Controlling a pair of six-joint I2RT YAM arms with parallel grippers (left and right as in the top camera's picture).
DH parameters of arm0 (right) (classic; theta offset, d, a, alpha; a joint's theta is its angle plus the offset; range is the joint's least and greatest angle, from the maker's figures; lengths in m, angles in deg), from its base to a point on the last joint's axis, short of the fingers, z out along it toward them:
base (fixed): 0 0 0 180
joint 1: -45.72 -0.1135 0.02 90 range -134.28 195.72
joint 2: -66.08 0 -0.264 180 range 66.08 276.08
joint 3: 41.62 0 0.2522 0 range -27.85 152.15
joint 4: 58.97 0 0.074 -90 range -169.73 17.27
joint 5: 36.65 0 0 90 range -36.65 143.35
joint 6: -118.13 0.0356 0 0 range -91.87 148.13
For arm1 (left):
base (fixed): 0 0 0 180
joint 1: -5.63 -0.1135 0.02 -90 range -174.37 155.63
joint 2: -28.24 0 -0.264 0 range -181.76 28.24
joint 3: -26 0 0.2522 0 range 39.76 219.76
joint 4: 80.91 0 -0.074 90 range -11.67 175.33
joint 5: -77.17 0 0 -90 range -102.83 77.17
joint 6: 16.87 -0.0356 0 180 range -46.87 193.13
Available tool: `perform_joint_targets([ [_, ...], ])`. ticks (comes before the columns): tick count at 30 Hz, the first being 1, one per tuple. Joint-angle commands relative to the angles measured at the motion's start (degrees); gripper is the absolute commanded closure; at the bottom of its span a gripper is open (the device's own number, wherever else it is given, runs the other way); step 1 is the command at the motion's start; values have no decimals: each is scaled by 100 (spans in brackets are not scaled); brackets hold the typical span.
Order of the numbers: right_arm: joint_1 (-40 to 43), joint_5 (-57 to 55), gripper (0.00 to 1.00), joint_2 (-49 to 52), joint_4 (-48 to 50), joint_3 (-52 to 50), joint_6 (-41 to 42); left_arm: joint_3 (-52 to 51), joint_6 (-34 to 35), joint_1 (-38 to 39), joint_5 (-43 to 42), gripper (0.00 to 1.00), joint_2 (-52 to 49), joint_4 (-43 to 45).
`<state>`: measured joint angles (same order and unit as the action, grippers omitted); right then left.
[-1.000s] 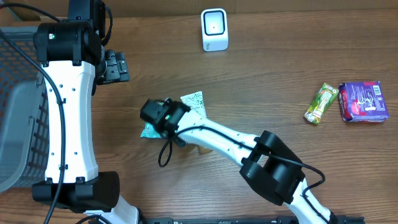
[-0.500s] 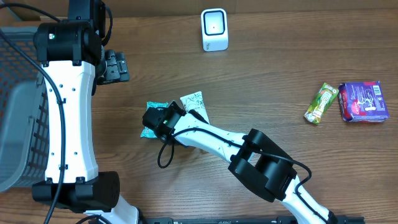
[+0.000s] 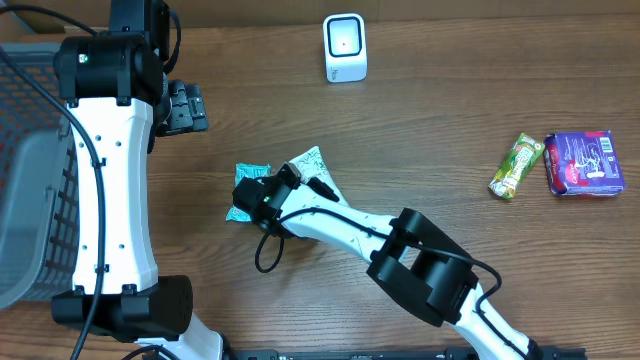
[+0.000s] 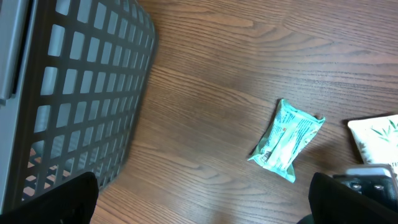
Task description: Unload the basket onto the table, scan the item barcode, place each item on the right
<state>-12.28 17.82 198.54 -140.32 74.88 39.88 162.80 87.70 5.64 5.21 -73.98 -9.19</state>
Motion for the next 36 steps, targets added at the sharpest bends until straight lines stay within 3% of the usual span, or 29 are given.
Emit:
perform_joint_targets([
  [1,33,1121,96,103,-111,-4,-9,85,-63,0,33,0,85,9],
  [7,553,3390,96,-302,-144,428,-636,85,-63,0,33,0,85,9],
  [11,1250,6118,96,-581,157,437,-1099,85,-63,0,33,0,85,9],
  [14,1764,7893,96,-527,549,319,-1248,85,-63,0,33,0,85,9],
  [18,2177,9184,96,-439,1353,-247,-1169,85,-63,0,33,0,85,9],
  [22,2328,9189,96,-426,2164,-966,-684,85,-63,0,33,0,85,9],
  [28,2361,7914,94,-426,2546,-1403,-101,85,-63,0,33,1,85,9],
  [31,2363,7412,75,-426,2514,-1394,37,85,-63,0,33,0,85,9],
  [34,2374,6852,62,-428,2398,-1370,203,85,-63,0,33,0,85,9],
  [36,2393,6583,42,-431,2236,-1287,201,85,-63,0,33,0,85,9],
])
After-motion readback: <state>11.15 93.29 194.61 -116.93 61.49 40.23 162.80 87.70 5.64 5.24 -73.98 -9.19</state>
